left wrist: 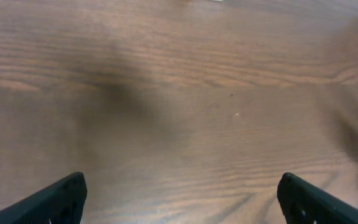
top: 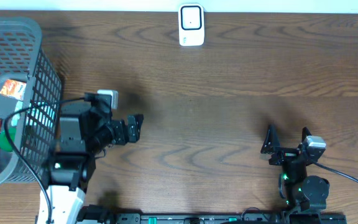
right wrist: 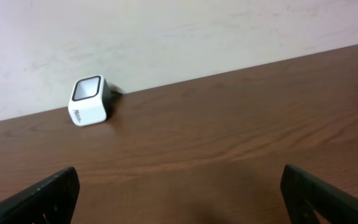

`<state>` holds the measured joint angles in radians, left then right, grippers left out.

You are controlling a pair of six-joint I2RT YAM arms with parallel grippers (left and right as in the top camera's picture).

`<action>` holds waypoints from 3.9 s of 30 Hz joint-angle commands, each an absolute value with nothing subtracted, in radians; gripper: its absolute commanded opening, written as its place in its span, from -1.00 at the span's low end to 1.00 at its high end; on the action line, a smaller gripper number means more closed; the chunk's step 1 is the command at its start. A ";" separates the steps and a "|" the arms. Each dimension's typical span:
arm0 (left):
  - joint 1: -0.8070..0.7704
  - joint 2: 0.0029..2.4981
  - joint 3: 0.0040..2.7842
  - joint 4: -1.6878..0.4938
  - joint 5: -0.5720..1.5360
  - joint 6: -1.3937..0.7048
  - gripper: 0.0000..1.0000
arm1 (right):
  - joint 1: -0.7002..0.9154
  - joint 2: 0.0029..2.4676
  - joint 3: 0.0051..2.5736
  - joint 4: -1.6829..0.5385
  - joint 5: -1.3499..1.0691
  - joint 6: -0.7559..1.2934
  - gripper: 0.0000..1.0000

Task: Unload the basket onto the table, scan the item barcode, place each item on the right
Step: 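Move the left gripper over the basket and reach down to the green jar, then grasp the green-lidded jar with the left gripper and lift it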

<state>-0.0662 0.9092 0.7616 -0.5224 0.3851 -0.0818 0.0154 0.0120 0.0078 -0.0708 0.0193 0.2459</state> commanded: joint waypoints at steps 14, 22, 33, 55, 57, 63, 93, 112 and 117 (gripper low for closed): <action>-0.062 0.962 0.949 -0.677 0.220 -0.076 0.96 | 0.020 0.006 0.006 -0.073 0.028 0.257 0.98; -0.062 1.003 1.072 -0.717 0.215 -0.065 0.96 | 0.020 0.006 0.006 -0.073 0.028 0.257 0.98; -0.062 1.069 1.254 -0.826 0.027 -0.065 0.96 | 0.020 0.006 0.006 -0.073 0.028 0.257 0.99; 0.363 1.092 1.297 -0.836 0.150 -0.155 0.96 | 0.020 0.006 0.006 -0.073 0.028 0.257 0.99; 0.379 1.105 1.297 -0.834 0.150 -0.155 0.96 | 0.020 0.006 0.006 -0.073 0.028 0.257 0.99; 0.386 1.155 1.298 -0.826 0.149 -0.154 0.96 | 0.020 0.006 0.006 -0.073 0.028 0.257 0.98; 0.775 1.424 1.483 -0.904 0.093 -0.380 0.96 | 0.020 0.006 0.006 -0.073 0.028 0.257 0.99; 0.776 1.694 1.481 -1.062 -0.023 -0.451 0.96 | 0.020 0.006 0.006 -0.073 0.028 0.257 0.98; 0.776 1.692 1.480 -1.092 -0.106 -0.466 0.96 | 0.020 0.006 0.006 -0.073 0.028 0.257 0.98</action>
<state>0.7715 1.6993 1.4704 -1.0801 -0.0307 -0.4492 0.0154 0.0120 0.0078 -0.0708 0.0193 0.2459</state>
